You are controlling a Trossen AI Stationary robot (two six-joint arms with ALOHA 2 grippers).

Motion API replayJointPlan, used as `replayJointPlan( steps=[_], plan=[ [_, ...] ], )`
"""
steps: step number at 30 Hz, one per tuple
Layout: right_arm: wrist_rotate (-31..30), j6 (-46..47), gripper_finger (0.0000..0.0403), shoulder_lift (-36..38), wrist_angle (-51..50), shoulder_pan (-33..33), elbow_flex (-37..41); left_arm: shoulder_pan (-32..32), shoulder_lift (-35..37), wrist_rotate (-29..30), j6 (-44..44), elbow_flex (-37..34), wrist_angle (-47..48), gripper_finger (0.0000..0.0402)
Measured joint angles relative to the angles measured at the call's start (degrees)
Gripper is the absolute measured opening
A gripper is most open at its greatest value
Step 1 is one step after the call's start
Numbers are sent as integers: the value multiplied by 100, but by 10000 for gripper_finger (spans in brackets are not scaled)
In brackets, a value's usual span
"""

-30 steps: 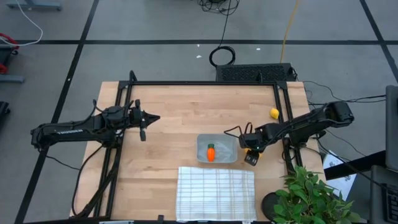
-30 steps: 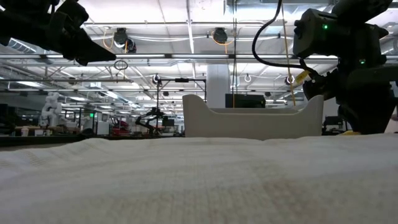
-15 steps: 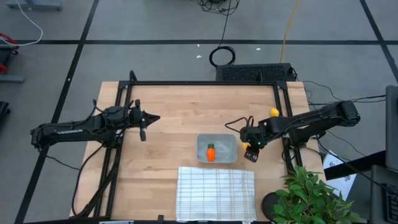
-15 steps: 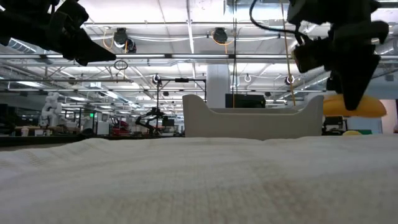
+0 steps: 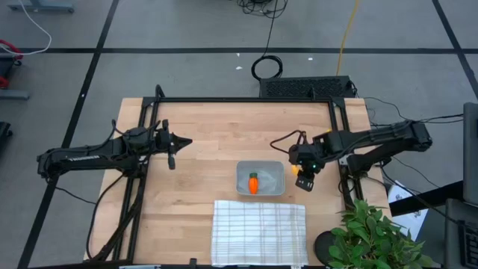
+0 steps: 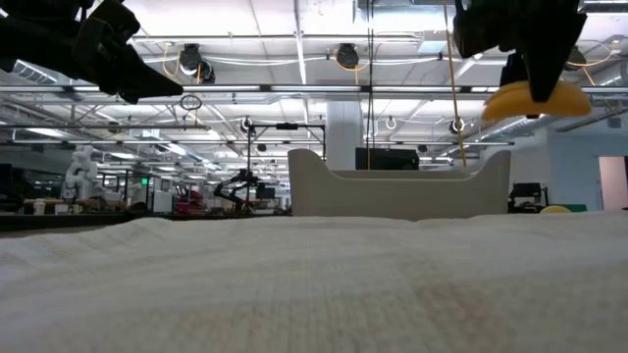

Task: Pick and placing Produce into tupperware
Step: Put the banana into the gray bin

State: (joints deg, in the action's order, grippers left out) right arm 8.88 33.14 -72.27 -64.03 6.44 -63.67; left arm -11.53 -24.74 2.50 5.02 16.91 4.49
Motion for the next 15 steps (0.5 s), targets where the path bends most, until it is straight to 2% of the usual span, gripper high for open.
replayJointPlan(
  steps=[15],
  plan=[
    [133, -536, 136, -594, 9, -247, -184, 2, -2, 0, 4, 0, -4, 21]
  ],
)
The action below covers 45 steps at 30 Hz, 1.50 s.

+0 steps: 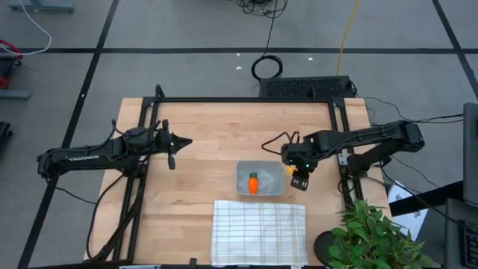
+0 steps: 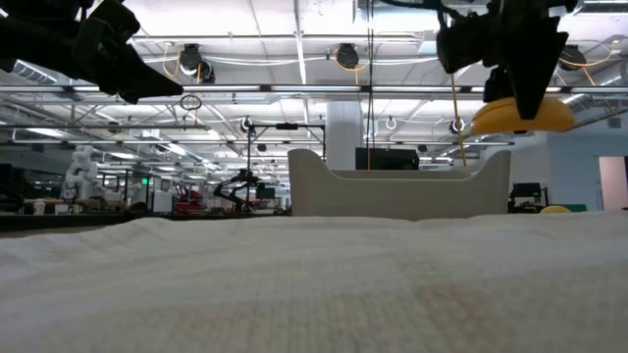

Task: Pick and placing Produce into tupperware
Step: Put the banana into the gray bin

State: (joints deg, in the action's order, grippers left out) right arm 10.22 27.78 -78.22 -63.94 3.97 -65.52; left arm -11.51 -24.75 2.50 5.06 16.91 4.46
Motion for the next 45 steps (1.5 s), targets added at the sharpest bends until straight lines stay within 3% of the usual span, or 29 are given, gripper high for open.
replayJointPlan(
  steps=[10, 27, 36, 45],
  plan=[
    [223, -348, 137, -412, 605, -203, -97, -2, 2, 0, 6, 0, -3, 21],
    [182, -1574, 137, -1613, 613, -208, -1520, -2, 2, -48, 28, 0, 1, 21],
    [-422, -2383, 137, -2276, 736, -136, -1554, 0, 2, -50, 61, 0, 4, 21],
    [-424, -2654, 137, -2470, 1138, 87, -1552, 0, 2, -50, 61, 0, 12, 21]
  ],
)
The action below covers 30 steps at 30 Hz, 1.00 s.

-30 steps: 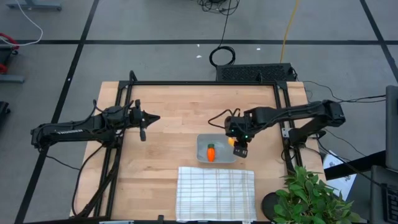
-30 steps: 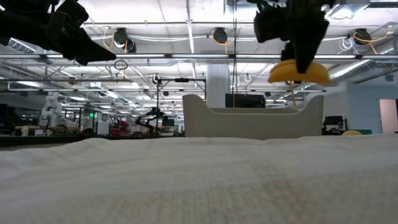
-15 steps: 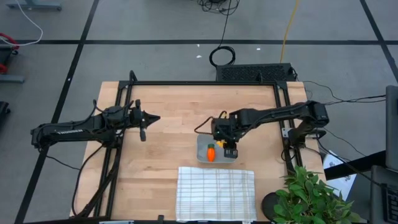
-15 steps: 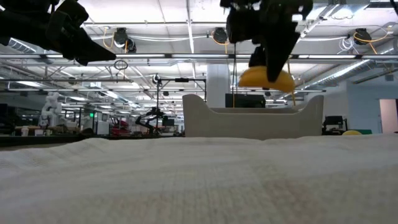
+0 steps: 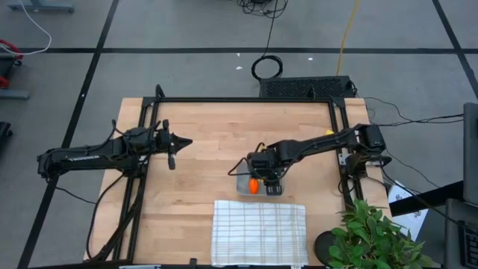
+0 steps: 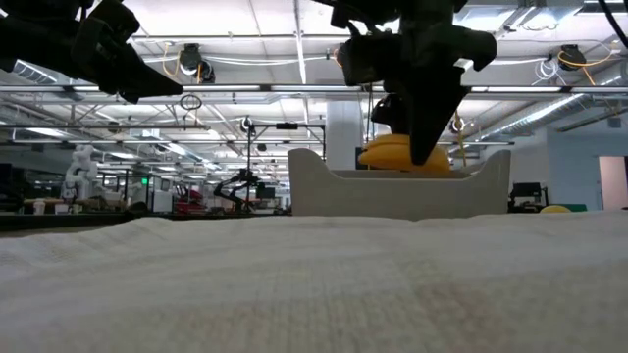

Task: Pick and placing Produce into tupperware
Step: Put the banana into the gray bin

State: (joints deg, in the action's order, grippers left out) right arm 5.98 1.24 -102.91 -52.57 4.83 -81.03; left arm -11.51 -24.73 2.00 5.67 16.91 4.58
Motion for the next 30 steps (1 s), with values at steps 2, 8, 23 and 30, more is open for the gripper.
replayJointPlan(
  steps=[2, 8, 23, 30],
  plan=[
    [0, -3, 137, 2, 113, 47, 0, 0, -2, 1, 2, 0, 0, 21],
    [3, -32, 137, -71, 301, 144, 0, 0, -2, -18, 2, 0, 0, 21],
    [-159, -604, 137, -170, -34, 264, 101, -2, -2, -48, 7, 0, 42, 21],
    [-155, -1309, 137, -181, 119, 352, 124, -2, -2, -48, 7, 0, 40, 21]
  ],
)
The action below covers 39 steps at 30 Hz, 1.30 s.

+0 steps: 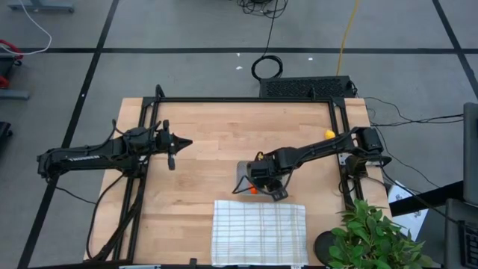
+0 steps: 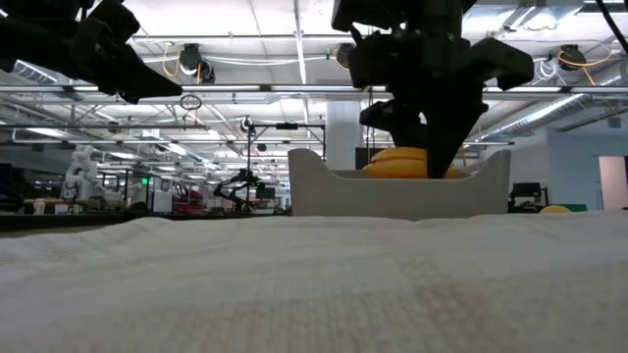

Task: Pick and placing Produce into tupperware
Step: Put the banana into the gray bin

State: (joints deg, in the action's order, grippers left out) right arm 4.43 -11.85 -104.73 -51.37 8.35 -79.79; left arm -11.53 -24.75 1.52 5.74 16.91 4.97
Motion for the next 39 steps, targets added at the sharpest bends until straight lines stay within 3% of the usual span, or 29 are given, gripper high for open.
replayJointPlan(
  steps=[8, 26, 39],
  plan=[
    [7, -622, 137, 0, 299, 33, 359, 0, 0, 0, 0, 0, 0, 21],
    [337, -645, 137, 0, 914, 27, 503, 0, 0, -3, -2, 0, 0, 21],
    [492, -681, 137, 0, 1351, -6, 1012, 2, 0, -7, -24, 0, 0, 21]
  ],
)
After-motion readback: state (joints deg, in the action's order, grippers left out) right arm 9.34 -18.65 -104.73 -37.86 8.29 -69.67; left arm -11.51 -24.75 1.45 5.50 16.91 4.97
